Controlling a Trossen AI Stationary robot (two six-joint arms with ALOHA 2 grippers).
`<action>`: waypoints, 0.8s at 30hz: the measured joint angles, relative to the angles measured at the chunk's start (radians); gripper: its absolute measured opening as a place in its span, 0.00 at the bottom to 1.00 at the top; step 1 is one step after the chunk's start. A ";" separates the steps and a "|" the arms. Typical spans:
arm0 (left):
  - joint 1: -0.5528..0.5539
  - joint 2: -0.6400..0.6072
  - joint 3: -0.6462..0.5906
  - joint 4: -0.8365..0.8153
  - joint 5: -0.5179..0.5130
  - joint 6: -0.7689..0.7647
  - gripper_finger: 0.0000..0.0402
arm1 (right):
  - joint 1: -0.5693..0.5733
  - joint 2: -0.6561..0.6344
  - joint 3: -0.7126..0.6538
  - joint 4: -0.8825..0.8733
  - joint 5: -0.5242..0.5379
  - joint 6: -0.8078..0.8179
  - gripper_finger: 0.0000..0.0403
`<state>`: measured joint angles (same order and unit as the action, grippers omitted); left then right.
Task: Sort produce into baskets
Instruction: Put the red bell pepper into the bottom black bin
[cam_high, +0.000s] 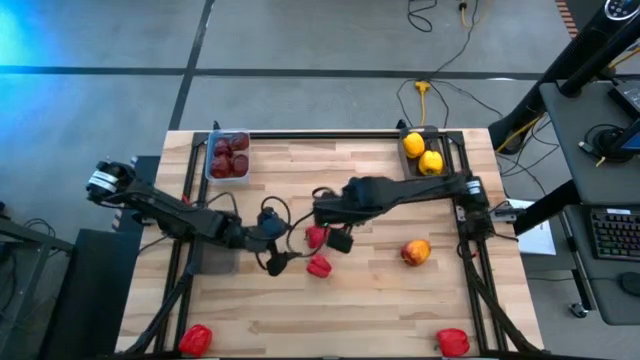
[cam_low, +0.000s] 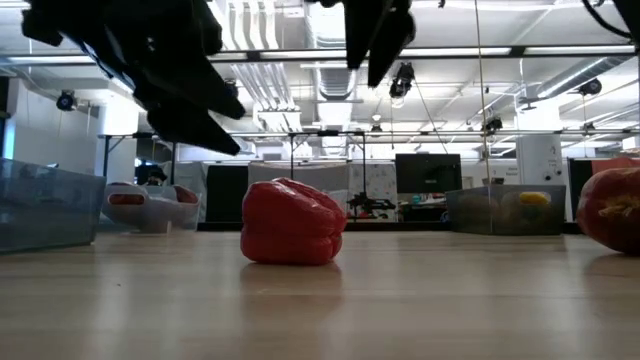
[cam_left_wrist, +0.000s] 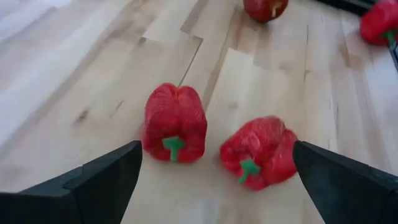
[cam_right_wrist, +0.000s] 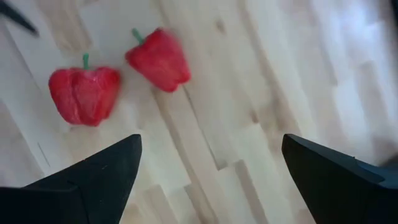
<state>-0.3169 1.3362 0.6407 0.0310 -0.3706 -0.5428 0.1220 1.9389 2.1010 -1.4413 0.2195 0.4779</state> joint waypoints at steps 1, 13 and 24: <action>0.005 0.016 0.000 0.024 0.008 -0.011 0.99 | -0.001 -0.027 -0.011 -0.001 0.016 0.009 0.94; 0.106 0.098 0.000 0.162 0.023 0.063 0.99 | 0.000 -0.333 -0.269 -0.007 0.133 0.208 0.94; 0.194 0.273 -0.004 0.405 0.159 0.196 0.99 | 0.037 -0.431 -0.508 0.067 0.115 0.307 0.94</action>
<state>-0.1232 1.6097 0.6369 0.4360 -0.2118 -0.3468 0.1587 1.5082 1.5935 -1.3740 0.3347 0.7849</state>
